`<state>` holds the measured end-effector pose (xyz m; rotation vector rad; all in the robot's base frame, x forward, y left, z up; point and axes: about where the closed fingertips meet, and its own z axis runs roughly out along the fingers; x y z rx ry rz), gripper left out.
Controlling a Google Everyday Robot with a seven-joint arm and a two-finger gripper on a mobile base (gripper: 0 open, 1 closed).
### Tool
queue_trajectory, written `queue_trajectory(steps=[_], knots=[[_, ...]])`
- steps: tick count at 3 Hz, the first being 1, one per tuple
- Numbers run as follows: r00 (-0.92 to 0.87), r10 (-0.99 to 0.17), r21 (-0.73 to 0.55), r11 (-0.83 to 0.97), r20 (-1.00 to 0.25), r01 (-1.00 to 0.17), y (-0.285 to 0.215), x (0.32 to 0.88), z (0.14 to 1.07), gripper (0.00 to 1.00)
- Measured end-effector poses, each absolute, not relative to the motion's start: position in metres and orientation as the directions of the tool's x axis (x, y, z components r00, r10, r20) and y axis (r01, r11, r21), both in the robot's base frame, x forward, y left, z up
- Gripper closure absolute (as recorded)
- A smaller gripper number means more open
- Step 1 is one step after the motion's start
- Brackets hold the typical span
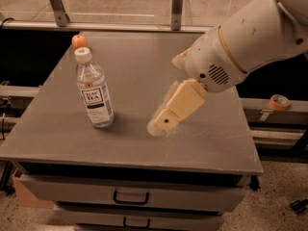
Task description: Knock blue plastic bottle over
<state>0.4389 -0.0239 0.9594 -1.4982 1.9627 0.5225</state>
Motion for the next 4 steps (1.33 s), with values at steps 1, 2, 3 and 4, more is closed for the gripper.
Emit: queue_trajectory(steps=[1, 2, 3, 4], knots=[[-0.161, -0.625, -0.022, 0.274, -0.764, -0.961, 0.018, 0.449, 0.949, 0.00], [-0.121, -0.521, -0.013, 0.245, -0.845, -0.969, 0.070, 0.465, 0.945, 0.00], [-0.090, -0.432, -0.013, 0.230, -0.897, -0.973, 0.110, 0.482, 0.938, 0.00], [-0.098, -0.376, 0.008, 0.233, -0.921, -0.972, 0.132, 0.492, 0.922, 0.15]])
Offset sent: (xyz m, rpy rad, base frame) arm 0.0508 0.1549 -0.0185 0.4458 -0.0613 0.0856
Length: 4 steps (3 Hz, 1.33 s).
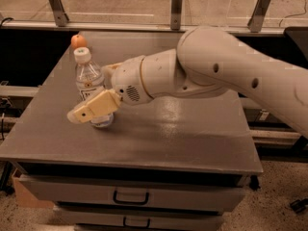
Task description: Knock blue plastic bottle over
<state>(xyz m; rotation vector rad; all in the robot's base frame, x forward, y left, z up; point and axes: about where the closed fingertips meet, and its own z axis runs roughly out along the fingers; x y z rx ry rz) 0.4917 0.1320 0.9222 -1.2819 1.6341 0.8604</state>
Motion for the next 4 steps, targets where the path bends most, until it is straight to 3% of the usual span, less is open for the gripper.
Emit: queue_trajectory(steps=[3, 4], knots=[[-0.119, -0.312, 0.020, 0.303, -0.943, -0.953, 0.139, 0.521, 0.926, 0.86], [-0.092, -0.383, -0.036, 0.314, -0.919, -0.949, 0.128, 0.533, 0.956, 1.00]])
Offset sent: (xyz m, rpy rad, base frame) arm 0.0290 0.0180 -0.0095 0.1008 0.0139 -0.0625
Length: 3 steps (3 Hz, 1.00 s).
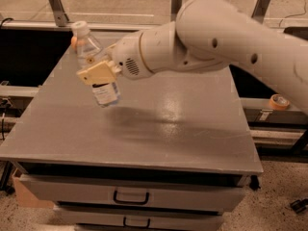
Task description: Knock blue plastic bottle over
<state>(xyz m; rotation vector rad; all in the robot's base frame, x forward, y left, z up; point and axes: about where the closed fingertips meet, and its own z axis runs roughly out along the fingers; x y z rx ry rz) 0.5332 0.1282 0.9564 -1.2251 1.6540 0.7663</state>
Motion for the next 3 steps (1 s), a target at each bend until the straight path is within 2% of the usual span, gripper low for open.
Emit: queue_trajectory(steps=[2, 3], knots=[[-0.082, -0.676, -0.141, 0.268, -0.733, -0.953, 0.088, 0.572, 0.959, 1.00], [-0.069, -0.813, -0.203, 0.225, -0.578, -0.953, 0.067, 0.591, 0.936, 1.00]])
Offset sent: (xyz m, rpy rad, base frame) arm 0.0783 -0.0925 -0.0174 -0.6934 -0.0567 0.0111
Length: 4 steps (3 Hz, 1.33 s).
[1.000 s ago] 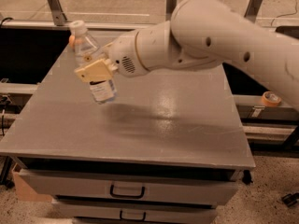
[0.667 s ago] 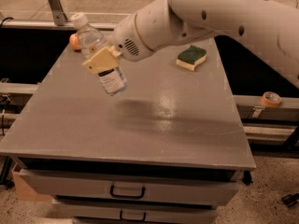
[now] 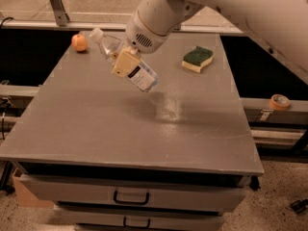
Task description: Knock blue plastic bottle over
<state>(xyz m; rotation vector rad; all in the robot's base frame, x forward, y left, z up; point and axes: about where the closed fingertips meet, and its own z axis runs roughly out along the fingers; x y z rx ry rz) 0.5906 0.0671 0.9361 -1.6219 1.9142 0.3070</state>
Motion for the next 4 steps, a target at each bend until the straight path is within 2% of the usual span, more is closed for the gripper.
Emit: queue_trajectory(steps=[1, 2, 3, 4], knots=[[-0.065, -0.904, -0.244, 0.183, -0.423, -0.952, 0.047, 0.604, 0.911, 1.00], [-0.068, -0.938, -0.213, 0.147, -0.340, -0.966, 0.043, 0.605, 0.882, 0.82], [-0.098, -0.937, -0.149, 0.156, -0.337, -0.976, 0.038, 0.603, 0.856, 0.60], [-0.111, -0.911, -0.079, 0.154, -0.398, -0.985, 0.043, 0.597, 0.840, 0.36]])
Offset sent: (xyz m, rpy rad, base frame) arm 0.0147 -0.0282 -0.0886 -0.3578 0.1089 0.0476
